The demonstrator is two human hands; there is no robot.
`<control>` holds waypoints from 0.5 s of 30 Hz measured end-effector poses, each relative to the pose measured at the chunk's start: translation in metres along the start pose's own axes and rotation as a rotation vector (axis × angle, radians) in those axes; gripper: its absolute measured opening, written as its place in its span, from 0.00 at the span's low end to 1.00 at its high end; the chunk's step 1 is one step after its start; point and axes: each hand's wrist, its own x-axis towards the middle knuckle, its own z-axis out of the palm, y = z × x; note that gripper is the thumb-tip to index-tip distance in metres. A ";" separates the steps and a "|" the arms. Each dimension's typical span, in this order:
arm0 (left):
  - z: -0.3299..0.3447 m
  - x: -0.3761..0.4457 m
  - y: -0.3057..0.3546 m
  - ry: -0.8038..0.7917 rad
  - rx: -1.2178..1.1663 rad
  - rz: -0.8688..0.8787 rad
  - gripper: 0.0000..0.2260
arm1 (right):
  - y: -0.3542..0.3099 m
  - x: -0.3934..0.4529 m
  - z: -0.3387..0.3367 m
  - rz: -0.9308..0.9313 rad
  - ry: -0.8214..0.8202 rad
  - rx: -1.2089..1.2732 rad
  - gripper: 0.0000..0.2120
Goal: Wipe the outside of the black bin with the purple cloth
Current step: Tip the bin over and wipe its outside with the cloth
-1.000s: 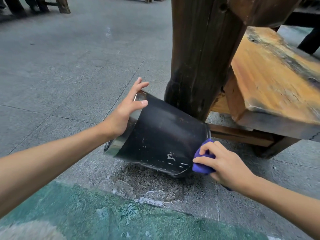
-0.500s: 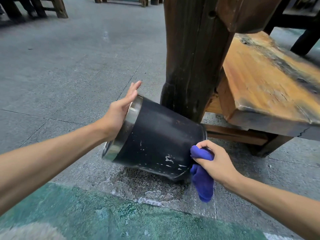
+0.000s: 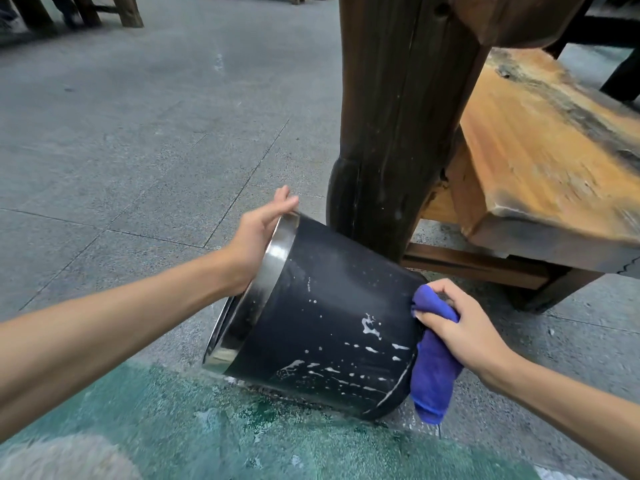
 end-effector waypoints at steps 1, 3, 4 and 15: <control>0.007 0.001 0.003 -0.033 0.017 -0.006 0.33 | 0.001 0.001 -0.002 0.016 0.011 0.006 0.10; 0.019 0.005 0.004 -0.089 0.179 0.002 0.37 | 0.002 0.001 -0.006 0.034 0.026 -0.028 0.10; 0.025 0.013 0.006 -0.066 0.273 0.016 0.39 | 0.001 0.001 -0.007 0.033 0.030 -0.064 0.10; 0.031 0.025 -0.005 -0.031 0.405 0.077 0.28 | -0.100 0.020 0.001 -0.603 0.142 -0.273 0.15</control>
